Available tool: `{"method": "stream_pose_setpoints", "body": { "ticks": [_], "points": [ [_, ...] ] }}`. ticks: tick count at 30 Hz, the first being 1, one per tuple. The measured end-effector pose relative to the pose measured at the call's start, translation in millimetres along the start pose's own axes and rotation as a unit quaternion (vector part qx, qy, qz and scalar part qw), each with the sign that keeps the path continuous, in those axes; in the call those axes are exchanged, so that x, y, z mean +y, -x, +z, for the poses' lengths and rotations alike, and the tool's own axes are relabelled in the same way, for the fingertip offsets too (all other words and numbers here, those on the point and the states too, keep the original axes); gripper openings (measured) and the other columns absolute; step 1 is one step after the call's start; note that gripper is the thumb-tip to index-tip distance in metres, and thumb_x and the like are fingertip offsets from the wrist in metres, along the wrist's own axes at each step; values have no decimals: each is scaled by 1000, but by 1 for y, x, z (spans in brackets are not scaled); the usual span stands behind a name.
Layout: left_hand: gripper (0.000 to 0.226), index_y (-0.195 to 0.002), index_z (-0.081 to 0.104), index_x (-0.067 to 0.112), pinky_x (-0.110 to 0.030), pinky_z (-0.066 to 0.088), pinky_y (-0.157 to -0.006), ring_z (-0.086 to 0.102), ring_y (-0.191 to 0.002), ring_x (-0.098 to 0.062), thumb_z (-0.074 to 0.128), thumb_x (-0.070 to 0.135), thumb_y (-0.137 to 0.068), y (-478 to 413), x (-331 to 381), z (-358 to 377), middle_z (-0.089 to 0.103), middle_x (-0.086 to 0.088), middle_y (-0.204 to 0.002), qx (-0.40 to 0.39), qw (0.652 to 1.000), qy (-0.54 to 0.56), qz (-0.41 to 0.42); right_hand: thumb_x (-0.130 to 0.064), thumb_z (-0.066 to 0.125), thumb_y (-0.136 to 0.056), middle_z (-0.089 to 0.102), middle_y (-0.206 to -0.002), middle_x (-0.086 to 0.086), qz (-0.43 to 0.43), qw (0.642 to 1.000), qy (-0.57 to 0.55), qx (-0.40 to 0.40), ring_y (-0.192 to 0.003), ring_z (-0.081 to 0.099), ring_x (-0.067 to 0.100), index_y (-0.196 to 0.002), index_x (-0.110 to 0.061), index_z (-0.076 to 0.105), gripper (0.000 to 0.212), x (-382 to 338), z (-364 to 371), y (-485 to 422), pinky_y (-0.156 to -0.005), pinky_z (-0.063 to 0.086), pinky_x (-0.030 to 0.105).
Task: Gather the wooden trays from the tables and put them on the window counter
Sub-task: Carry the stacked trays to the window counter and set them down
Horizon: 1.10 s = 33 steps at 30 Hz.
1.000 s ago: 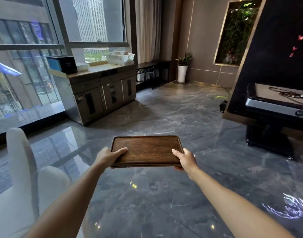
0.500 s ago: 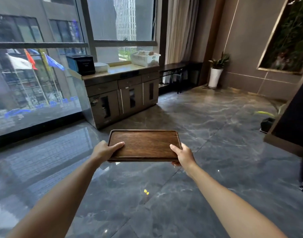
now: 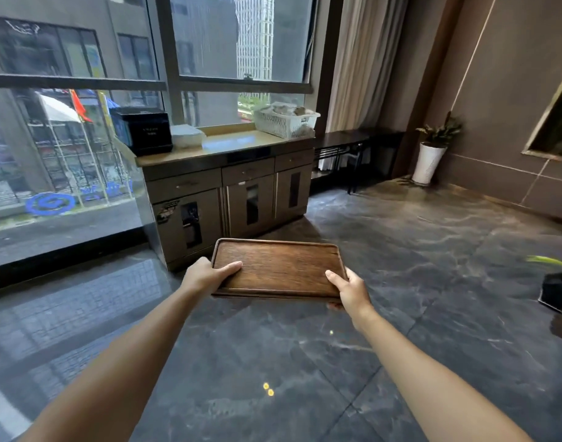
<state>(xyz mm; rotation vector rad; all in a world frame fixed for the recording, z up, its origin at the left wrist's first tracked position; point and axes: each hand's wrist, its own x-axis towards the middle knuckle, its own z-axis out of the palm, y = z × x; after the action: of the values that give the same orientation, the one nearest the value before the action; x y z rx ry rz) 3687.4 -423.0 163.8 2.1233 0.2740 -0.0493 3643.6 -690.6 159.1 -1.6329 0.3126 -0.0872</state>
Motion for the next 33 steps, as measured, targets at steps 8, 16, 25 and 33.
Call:
{"method": "stream_pose_setpoints", "body": {
  "ticks": [8, 16, 25, 33],
  "points": [
    [48, -60, 49, 12, -11, 31, -24, 54, -47, -14, 71, 54, -70, -195, 51, 62, 55, -1, -56, 40, 999, -18, -24, -24, 55, -89, 60, -75, -4, 7, 999, 31, -41, -51, 56, 17, -108, -22, 57, 19, -9, 15, -229, -48, 44, 27],
    [54, -81, 62, 4, -30, 58, -59, 67, -70, -30, 69, 57, -70, -387, 126, 92, 66, -12, -78, 72, 996, -13, -57, -28, 54, -90, 62, -86, -2, -18, 993, 54, -107, -58, 59, 16, -111, -26, 54, 21, -69, 38, -465, -34, 45, 16],
    [48, -69, 54, 12, -23, 36, -46, 56, -60, -15, 65, 58, -73, -599, 154, 118, 57, 0, -68, 108, 991, -18, -82, -29, 52, -90, 62, -85, -6, -20, 983, 85, -159, -54, 61, 15, -111, -28, 54, 20, -81, 96, -693, -37, 46, 17],
    [51, -74, 53, 10, -31, 41, -66, 61, -84, -30, 65, 60, -72, -827, 184, 112, 64, -11, -88, 121, 988, -22, -91, -30, 49, -93, 61, -89, -5, -30, 979, 88, -182, -67, 62, 14, -115, -27, 50, 22, -119, 183, -909, -56, 53, 26]
  ]
}}
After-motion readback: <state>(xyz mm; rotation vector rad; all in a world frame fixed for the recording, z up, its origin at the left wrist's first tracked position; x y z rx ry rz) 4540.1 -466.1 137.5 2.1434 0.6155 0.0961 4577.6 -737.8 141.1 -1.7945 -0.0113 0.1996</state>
